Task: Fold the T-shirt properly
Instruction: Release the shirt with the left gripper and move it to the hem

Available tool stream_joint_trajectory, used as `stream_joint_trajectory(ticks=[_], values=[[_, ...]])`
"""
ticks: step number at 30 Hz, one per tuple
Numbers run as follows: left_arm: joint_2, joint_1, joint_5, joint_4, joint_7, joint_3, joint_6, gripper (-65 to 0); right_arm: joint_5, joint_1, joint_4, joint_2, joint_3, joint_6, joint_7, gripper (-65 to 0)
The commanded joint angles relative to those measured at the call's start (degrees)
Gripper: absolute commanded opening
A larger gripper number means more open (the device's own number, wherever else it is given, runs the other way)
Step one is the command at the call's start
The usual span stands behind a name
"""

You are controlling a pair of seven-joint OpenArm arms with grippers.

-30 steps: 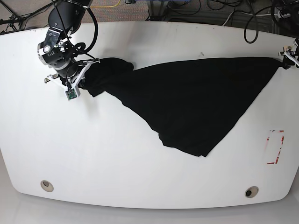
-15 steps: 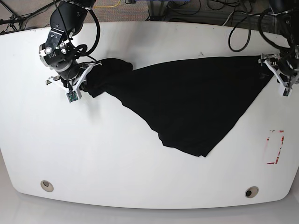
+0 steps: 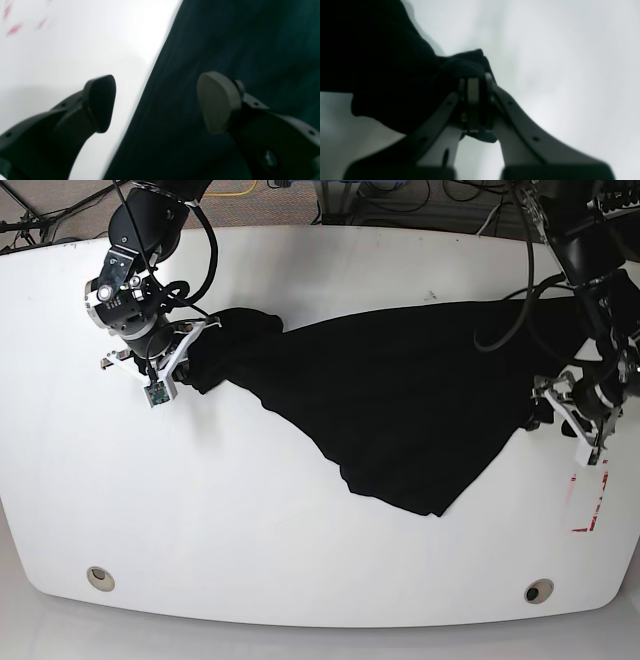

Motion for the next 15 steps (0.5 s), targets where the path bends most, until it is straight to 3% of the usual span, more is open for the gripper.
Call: stream_joint_trajectory(ticks=[1, 5, 15], values=[[-1.0, -4.9, -0.1, -4.9, -2.5, -0.2, 0.5, -14.4, 0.3, 1.1, 1.1, 0.5, 0.2, -0.1, 1.0, -62.9], [-0.9, -9.5, 3.1, -13.7, -8.2, 1.5, 2.4, -14.4, 0.3, 1.9, 1.1, 0.4, 0.2, -0.1, 0.9, -62.9], [-0.9, -16.9, 6.8, -33.0, -22.4, 8.1, 2.5, -14.4, 0.3, 2.4, 0.9, 0.5, 0.2, -0.1, 0.9, -62.9]])
